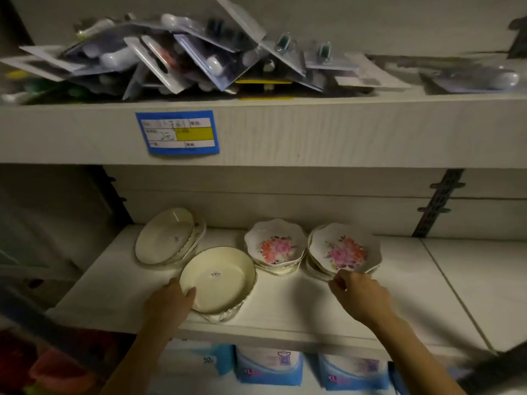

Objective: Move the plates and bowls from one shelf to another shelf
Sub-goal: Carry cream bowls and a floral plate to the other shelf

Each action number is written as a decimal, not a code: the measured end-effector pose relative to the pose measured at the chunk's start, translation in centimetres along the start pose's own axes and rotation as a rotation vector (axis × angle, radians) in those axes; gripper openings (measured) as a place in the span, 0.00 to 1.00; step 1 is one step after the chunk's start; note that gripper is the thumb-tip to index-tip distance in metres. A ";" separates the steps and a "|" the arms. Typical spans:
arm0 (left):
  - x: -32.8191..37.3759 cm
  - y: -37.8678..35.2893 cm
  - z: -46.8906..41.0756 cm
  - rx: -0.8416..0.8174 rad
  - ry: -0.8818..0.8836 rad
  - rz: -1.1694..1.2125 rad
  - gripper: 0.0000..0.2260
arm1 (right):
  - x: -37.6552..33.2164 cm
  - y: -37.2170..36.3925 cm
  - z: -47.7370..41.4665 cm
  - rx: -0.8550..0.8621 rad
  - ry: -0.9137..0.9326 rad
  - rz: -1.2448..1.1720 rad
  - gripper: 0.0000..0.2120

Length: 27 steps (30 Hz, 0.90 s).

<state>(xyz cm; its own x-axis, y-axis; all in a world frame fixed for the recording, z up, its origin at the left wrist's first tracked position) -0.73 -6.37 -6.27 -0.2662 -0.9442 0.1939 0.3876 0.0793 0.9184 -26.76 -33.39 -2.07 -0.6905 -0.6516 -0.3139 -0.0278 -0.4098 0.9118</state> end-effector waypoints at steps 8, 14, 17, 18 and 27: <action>-0.8 -0.3 -3.2 -0.182 -0.098 -0.018 0.13 | -0.3 -1.0 1.4 0.042 -0.138 -0.020 0.13; -0.2 0.8 -3.6 -0.203 -0.143 -0.114 0.11 | 1.9 0.9 1.2 0.095 -0.246 0.009 0.14; -0.3 1.9 -3.4 -0.195 -0.169 0.042 0.13 | 2.7 1.9 0.8 0.118 -0.278 0.025 0.15; -0.3 2.4 -3.4 -0.184 -0.191 0.113 0.15 | 3.1 2.5 0.6 0.138 -0.301 0.025 0.16; -0.1 5.0 -0.8 -0.129 -0.247 0.384 0.15 | 8.4 3.9 -3.1 0.061 -0.596 0.005 0.22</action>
<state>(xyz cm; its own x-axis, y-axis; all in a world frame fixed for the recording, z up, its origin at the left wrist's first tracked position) 1.94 -6.12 -1.95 -0.2777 -0.7488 0.6018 0.6013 0.3532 0.7168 -30.43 -42.40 -1.92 -0.9768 -0.1754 -0.1229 -0.0527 -0.3592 0.9318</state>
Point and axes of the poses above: each hand's wrist, its own z-axis away from the middle knuckle, its own y-axis out of the back of the hand, x = y × z, the point moved 8 cm from there along -z, towards the middle knuckle, and after that the axes turned 12 degrees about -x, right-handed, at the moved point
